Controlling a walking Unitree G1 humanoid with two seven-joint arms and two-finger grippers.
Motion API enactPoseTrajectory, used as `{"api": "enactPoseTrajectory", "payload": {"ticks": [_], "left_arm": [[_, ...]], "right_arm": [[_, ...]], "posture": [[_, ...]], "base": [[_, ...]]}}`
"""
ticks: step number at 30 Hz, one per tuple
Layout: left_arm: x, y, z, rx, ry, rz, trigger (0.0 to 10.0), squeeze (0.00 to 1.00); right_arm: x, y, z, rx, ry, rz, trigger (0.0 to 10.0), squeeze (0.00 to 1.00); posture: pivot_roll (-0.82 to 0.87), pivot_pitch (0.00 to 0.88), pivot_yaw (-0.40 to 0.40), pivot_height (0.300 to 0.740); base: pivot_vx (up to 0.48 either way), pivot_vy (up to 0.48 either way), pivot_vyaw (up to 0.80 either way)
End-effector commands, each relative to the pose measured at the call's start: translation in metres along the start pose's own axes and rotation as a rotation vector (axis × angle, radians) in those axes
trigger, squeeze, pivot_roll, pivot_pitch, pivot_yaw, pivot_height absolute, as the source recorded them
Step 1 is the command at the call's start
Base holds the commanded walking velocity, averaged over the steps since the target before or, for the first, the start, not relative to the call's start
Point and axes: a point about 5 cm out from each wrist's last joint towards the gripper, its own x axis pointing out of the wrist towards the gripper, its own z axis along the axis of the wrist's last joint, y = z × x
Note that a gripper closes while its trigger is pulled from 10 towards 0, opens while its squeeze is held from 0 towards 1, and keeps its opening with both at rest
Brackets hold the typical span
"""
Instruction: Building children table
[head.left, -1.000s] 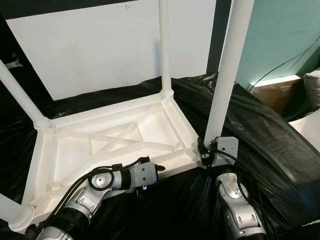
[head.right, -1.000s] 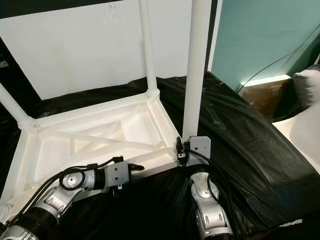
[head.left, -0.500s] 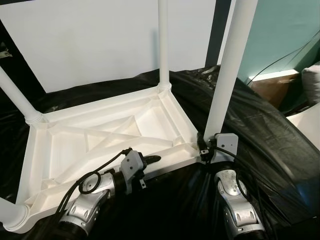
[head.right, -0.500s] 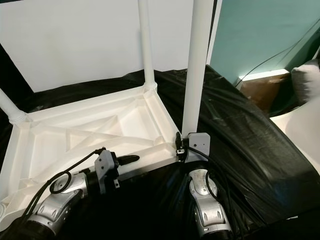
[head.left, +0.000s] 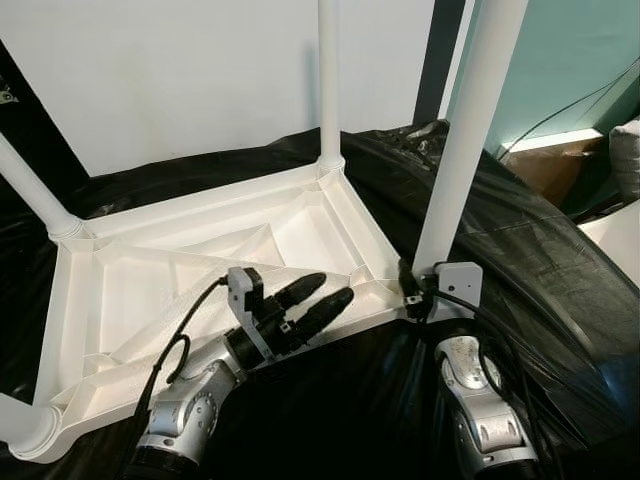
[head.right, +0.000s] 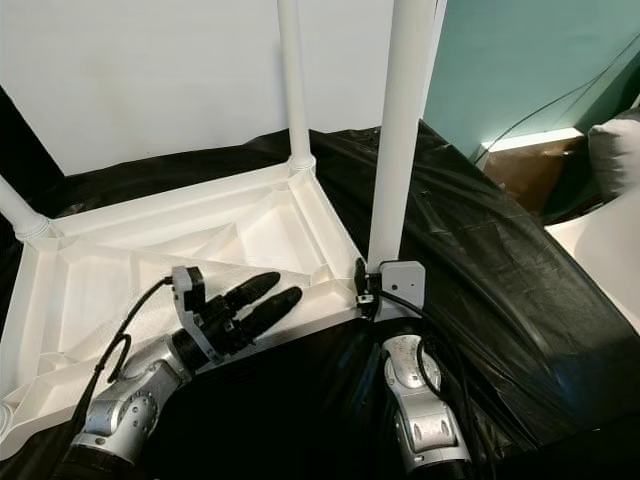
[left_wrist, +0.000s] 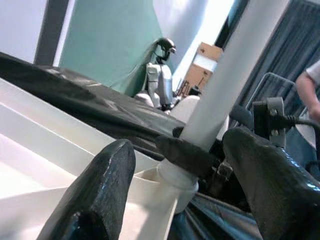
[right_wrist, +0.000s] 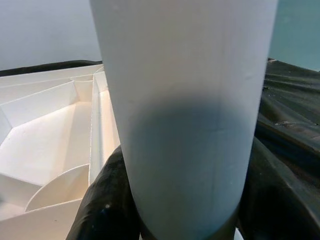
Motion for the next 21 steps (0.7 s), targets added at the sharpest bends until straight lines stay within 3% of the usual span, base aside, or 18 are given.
{"api": "enactPoseTrajectory", "payload": {"ticks": [1, 3, 4, 6, 13, 14, 21], "left_arm": [[-0.001, 0.005, -0.001, 0.0, -0.037, 0.126, 10.0, 0.0], [-0.001, 0.019, -0.003, 0.019, -0.102, 0.326, 10.0, 0.0], [-0.001, 0.019, -0.003, 0.019, -0.102, 0.326, 10.0, 0.0], [-0.003, 0.027, -0.003, -0.013, -0.166, 0.442, 10.0, 0.0], [-0.009, 0.035, -0.007, -0.061, -0.217, 0.589, 10.0, 0.0], [-0.009, 0.036, -0.007, -0.061, -0.208, 0.597, 10.0, 0.0], [-0.006, 0.04, -0.01, -0.062, -0.19, 0.61, 10.0, 0.0]], "right_arm": [[-0.013, -0.014, -0.033, -0.061, 0.179, -0.061, 10.0, 0.0], [-0.016, -0.017, -0.032, -0.068, 0.167, -0.092, 10.0, 0.0], [-0.016, -0.017, -0.032, -0.068, 0.167, -0.092, 10.0, 0.0], [-0.019, -0.018, -0.03, -0.065, 0.148, -0.101, 10.0, 0.0], [-0.025, -0.02, -0.023, -0.046, 0.109, -0.103, 10.0, 0.0], [-0.026, -0.023, -0.023, -0.032, 0.104, -0.114, 10.0, 1.0], [-0.031, -0.031, -0.014, -0.014, 0.055, -0.143, 10.0, 1.0]], "posture": [[-0.04, 0.02, 0.032, 0.74], [-0.04, 0.021, 0.037, 0.74], [-0.04, 0.021, 0.037, 0.74], [-0.05, 0.022, 0.042, 0.74], [-0.07, 0.026, 0.054, 0.74], [-0.08, 0.027, 0.058, 0.74], [-0.09, 0.028, 0.06, 0.74]], "base": [[0.0, 0.0, 0.0], [0.0, 0.0, 0.0], [0.0, 0.0, 0.0], [0.0, 0.0, 0.0], [0.0, 0.0, 0.0], [0.0, 0.0, 0.0], [0.0, 0.0, 0.0]]}}
